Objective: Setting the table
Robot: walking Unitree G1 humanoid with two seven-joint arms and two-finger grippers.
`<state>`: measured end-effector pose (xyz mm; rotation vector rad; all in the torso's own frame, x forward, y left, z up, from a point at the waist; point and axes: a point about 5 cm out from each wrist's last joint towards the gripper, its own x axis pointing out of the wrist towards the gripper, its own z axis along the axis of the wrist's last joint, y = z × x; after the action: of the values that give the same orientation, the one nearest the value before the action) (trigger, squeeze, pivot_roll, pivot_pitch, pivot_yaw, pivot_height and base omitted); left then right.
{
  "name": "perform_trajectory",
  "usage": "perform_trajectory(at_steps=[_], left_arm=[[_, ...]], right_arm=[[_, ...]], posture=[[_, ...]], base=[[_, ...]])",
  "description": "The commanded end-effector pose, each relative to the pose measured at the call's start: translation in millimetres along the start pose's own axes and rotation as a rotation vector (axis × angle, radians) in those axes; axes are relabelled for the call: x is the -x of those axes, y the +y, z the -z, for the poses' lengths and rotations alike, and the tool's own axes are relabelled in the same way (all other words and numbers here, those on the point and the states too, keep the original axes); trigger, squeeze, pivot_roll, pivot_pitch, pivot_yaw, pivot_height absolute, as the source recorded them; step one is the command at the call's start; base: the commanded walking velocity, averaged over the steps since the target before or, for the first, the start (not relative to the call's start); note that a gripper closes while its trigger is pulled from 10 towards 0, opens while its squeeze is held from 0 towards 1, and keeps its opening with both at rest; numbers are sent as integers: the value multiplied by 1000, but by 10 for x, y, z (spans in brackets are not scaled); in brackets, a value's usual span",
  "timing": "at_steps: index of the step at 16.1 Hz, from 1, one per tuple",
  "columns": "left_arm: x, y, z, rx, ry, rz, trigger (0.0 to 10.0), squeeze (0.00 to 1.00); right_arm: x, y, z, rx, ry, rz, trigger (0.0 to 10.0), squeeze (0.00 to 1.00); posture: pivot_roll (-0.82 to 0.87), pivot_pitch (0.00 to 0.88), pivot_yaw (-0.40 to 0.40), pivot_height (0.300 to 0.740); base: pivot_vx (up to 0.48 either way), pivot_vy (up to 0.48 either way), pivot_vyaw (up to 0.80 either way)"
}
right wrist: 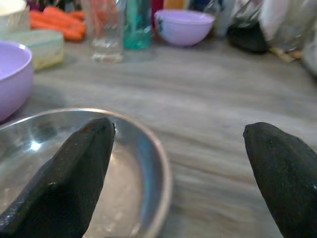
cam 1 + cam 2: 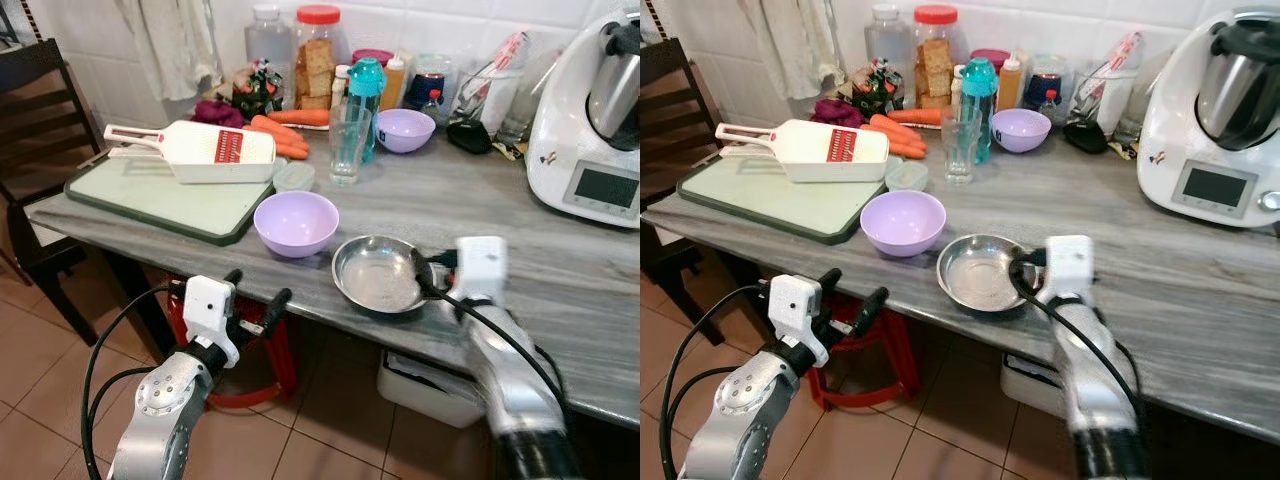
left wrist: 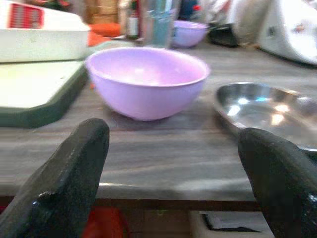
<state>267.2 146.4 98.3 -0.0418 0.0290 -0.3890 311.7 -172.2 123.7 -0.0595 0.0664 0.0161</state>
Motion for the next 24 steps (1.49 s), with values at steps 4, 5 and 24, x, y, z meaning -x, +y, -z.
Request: perform_trajectory(at_steps=[4, 5, 24], left_arm=[[-31, 158, -23, -74, -6, -148, 10000, 0], [-18, 195, -22, -77, -5, -186, 10000, 0], [27, 346, 20, -126, 40, -393, 10000, 0]], right_arm=[[229, -23, -44, -24, -31, 33, 10000, 0], [279, -14, -29, -23, -30, 29, 10000, 0], [517, -2, -44, -91, -32, 73, 10000, 0]], posture=[[-25, 0, -28, 740], [-24, 0, -26, 740], [-26, 0, -24, 740]], base=[[0, 0, 0], [0, 0, 0], [0, 0, -247]])
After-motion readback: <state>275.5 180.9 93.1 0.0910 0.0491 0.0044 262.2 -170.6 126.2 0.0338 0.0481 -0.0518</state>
